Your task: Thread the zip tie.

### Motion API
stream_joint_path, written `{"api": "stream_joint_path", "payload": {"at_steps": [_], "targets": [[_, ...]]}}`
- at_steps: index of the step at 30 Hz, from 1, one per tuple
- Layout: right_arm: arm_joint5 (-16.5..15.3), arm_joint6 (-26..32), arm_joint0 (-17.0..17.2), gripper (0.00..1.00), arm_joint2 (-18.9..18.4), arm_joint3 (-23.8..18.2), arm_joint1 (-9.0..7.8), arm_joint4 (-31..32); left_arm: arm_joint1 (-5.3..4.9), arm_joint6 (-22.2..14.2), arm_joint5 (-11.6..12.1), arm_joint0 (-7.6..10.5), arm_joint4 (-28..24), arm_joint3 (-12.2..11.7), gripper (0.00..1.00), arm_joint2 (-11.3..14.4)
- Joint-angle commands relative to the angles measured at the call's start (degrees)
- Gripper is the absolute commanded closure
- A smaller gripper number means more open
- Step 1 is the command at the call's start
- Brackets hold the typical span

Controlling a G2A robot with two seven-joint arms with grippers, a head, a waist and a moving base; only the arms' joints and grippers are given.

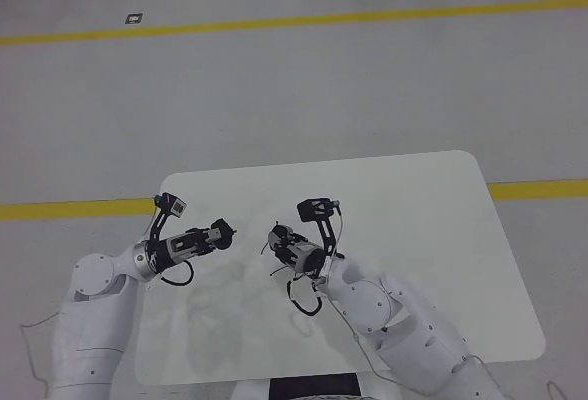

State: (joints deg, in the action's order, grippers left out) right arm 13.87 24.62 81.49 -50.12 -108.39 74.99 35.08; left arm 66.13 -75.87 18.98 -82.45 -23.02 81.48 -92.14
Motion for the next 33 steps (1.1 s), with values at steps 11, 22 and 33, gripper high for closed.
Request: {"api": "stream_joint_path", "payload": {"at_steps": [11,22,33], "targets": [[3.95,-4.05,1.41,1.0,-0.49,-1.7,0.07,5.85,-0.34,1.4,0.5,0.37,-0.31,-3.56,1.0,4.52],[4.84,-4.97,2.13,1.0,-0.56,-2.03,0.1,7.03,-0.4,1.94,0.5,0.32,0.12,-2.0,1.0,5.77],[4.84,-4.97,2.13,1.0,-0.56,-2.03,0.1,7.03,-0.4,1.94,0.5,0.32,0.12,-2.0,1.0,5.77]]}}
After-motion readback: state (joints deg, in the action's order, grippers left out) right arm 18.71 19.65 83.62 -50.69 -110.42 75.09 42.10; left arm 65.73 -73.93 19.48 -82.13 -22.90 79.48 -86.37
